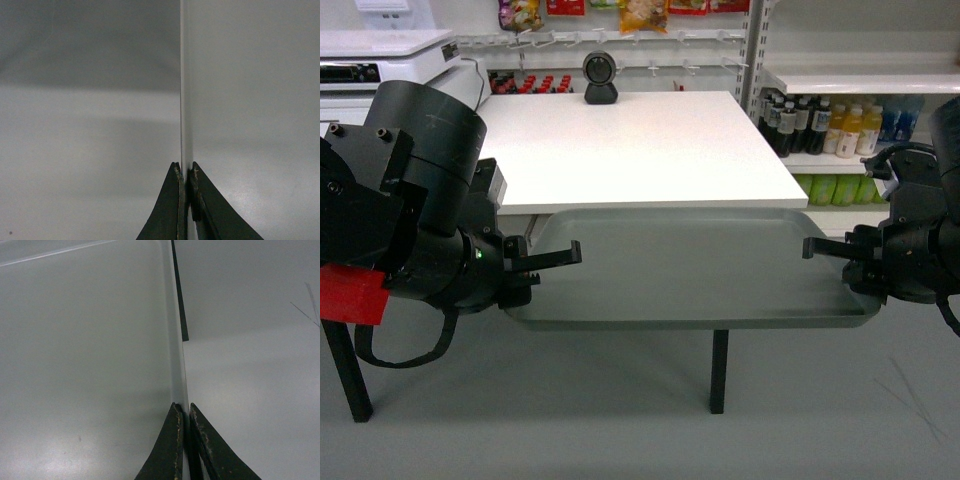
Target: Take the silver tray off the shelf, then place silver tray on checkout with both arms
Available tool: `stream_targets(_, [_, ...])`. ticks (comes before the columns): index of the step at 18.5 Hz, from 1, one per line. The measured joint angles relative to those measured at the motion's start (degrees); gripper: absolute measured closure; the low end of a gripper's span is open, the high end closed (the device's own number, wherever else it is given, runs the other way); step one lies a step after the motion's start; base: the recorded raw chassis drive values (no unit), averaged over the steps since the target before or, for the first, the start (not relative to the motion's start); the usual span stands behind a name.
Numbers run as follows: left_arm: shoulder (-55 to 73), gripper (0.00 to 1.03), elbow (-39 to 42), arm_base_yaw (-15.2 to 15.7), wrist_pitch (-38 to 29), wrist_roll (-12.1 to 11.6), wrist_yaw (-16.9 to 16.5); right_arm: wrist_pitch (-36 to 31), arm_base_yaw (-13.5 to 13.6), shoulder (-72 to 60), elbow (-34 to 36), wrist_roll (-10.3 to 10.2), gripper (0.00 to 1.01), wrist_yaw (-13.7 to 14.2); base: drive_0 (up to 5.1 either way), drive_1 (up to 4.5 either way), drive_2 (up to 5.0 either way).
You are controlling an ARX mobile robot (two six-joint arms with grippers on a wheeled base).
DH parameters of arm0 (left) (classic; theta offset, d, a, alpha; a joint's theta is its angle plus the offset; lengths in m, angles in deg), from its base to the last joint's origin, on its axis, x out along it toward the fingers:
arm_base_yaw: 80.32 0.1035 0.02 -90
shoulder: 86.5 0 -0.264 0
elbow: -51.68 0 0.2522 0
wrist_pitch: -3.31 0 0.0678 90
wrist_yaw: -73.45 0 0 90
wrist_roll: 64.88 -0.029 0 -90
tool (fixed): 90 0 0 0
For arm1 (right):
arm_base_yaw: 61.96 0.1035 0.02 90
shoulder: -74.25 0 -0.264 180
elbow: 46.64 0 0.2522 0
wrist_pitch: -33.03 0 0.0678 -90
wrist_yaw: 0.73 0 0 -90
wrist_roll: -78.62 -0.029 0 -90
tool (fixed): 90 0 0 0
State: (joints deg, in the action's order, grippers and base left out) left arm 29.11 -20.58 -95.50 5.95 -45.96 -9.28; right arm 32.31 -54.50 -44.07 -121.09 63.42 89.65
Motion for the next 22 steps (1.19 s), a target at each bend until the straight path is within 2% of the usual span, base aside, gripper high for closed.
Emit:
stream_targets(2, [0.0,1.0,0.0,0.0,0.2,0.0,0.0,0.2,0.0,0.0,0.0,0.0,0.98,0.0,0.0,0.0,0.0])
stream_targets(15, [0.0,1.0,0.0,0.1,-0.1,0.1,0.0,-0.1,0.0,0.0,0.0,0.0,0.98,0.0,0.0,3.96,-4.0])
stream_targets(22, [0.0,1.0,0.0,0.0,0.0,0.2,0.1,-0.1,0.0,0.0,0.0,0.0,0.98,0.0,-2.1,4.94,-2.6])
